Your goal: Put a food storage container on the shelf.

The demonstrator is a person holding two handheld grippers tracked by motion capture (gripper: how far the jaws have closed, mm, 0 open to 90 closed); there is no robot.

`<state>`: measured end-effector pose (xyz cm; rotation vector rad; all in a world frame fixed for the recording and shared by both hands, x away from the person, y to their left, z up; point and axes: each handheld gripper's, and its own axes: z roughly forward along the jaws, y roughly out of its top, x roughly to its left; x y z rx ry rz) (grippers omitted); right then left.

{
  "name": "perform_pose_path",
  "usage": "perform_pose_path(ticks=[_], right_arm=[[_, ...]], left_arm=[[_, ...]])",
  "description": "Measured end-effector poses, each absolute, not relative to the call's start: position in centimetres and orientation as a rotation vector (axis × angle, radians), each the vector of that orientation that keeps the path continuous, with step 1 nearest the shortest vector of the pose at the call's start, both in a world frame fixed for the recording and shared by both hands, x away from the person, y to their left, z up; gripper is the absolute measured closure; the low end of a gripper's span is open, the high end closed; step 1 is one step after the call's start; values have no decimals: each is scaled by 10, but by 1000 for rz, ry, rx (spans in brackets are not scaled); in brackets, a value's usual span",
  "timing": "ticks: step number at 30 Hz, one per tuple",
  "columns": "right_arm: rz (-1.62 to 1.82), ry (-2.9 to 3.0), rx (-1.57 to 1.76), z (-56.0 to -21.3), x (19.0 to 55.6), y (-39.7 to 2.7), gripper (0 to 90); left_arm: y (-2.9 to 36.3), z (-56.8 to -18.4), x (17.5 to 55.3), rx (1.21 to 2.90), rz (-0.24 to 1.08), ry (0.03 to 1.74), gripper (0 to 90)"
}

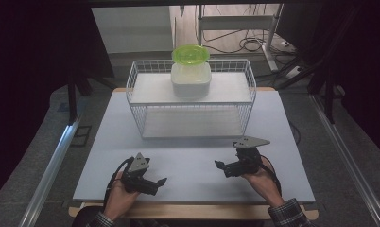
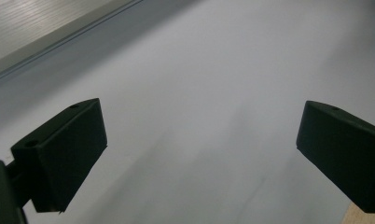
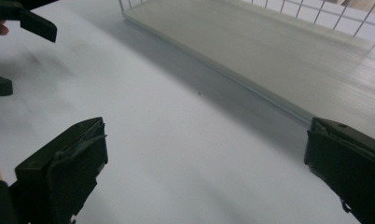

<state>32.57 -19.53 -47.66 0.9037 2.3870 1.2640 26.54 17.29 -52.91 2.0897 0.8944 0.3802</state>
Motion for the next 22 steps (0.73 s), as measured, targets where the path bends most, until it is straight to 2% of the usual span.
perform_pose_path(ticks=[14,22], right_arm=[[1091,2483,927,-510,318,-200,0],[1058,2511,933,-517,318,-199,0]], left_arm=[[171,-532,266,2118,370,882,6],[170,-533,267,2132,371,880,4]])
